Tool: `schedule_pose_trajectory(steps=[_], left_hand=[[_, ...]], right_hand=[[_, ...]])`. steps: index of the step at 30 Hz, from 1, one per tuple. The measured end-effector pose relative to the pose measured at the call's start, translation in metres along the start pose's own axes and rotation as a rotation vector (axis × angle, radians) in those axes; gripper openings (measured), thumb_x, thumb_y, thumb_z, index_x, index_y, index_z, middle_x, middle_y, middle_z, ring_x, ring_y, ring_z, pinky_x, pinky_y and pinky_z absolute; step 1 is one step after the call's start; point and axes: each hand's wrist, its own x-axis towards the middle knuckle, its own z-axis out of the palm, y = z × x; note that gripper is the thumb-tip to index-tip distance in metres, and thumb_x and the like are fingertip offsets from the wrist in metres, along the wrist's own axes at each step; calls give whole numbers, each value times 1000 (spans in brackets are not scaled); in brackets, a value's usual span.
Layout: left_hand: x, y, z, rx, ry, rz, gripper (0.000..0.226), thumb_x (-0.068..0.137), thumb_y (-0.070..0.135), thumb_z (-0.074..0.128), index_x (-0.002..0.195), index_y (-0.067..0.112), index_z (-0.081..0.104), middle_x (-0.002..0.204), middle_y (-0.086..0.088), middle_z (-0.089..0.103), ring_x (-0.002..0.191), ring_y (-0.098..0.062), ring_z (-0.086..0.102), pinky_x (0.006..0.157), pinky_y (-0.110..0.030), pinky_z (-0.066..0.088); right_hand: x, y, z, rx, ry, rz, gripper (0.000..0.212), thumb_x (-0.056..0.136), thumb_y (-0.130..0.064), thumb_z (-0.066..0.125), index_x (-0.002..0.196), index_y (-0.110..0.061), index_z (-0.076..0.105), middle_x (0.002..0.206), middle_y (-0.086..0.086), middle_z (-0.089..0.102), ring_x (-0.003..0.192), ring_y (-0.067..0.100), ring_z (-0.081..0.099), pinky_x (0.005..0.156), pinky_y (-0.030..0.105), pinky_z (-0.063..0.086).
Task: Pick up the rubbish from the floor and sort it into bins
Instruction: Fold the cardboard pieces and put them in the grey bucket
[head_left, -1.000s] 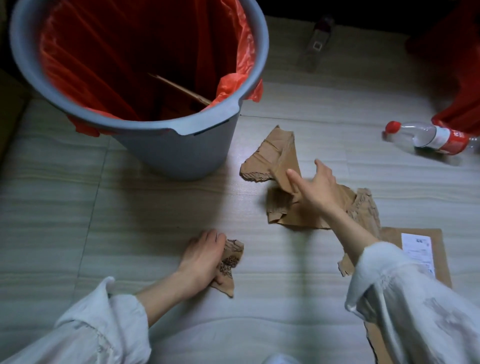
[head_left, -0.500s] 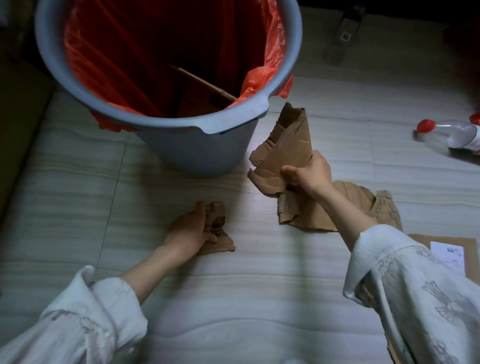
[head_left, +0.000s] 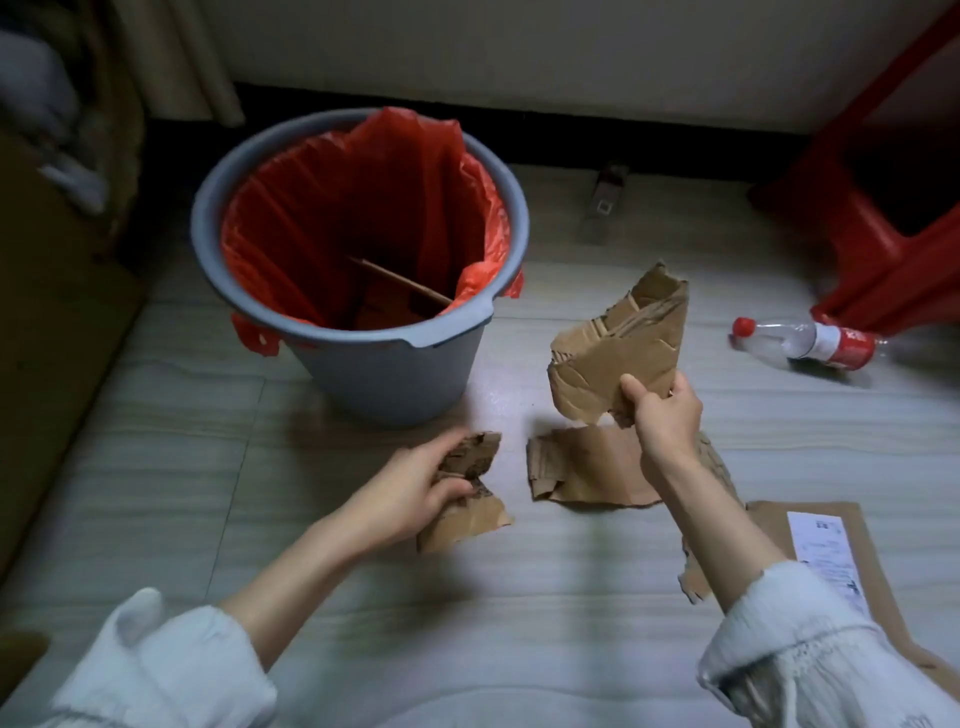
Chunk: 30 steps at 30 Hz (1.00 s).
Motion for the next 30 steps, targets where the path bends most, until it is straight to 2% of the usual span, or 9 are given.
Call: schedule_pose_trajectory(steps=[4,8,11,14,17,20,23,27,30], left_hand=[[-17,46,-25,-113,118,275,35,88,6,58,118,25,60,106,15,67,101,6,60,91,-11,43],[-24,74,-70,-219,351,419,53,87,-1,55,105,47,65,102,31,65,104,9,59,91,-10,43],[-27,82,-108,-152,556,469,49,81,0,48,113,33,64,107,15,65,105,1,59,92,-10,42],[-19,77,-134,47,733,398,63,73,-11,42,126,21,57,123,-3,54,117,-4,47,98,0,26],[1,63,-148,139,655,152,76,79,-20,39,142,22,35,149,-10,24,139,-18,24,104,-3,8],[19,45,-151,231,455,-67,76,84,-13,40,146,27,24,154,-12,4,142,-27,21,110,-24,22],[29,35,-156,395,349,-155,67,89,3,45,145,35,25,147,-6,27,132,-25,37,105,-36,34],[33,39,-164,606,245,-219,66,90,33,56,145,36,20,137,0,46,128,-23,43,102,-45,29],[31,34,-169,577,399,-190,54,92,36,51,142,33,30,135,3,50,128,-21,40,103,-45,27]], right_hand=[[-21,-37,-2,29,39,-153,17,91,-16,57,108,-19,58,103,1,64,101,22,61,94,43,51],[-41,-76,9,21,74,-338,30,95,-18,51,126,-17,52,107,-3,59,100,13,53,96,34,46],[-48,-106,16,12,69,-507,39,93,-6,50,129,-19,53,114,0,63,103,12,53,90,26,43],[-53,-126,23,-27,40,-644,48,89,5,47,129,-19,55,120,-1,63,107,9,54,83,8,37],[-55,-138,29,-28,73,-736,49,87,7,48,129,-17,56,123,3,64,111,18,57,77,-4,34],[-55,-150,33,-47,97,-806,47,87,6,51,128,-15,56,123,5,64,111,22,59,78,8,36],[-57,-163,39,-72,50,-914,49,85,7,53,129,-15,55,123,4,63,109,12,57,86,11,38],[-64,-186,51,-9,-81,-936,45,84,6,56,125,-14,58,111,-11,63,101,2,57,87,11,43],[-69,-204,67,-64,-204,-855,39,84,1,58,121,-13,60,99,-14,60,93,5,58,82,16,44]])
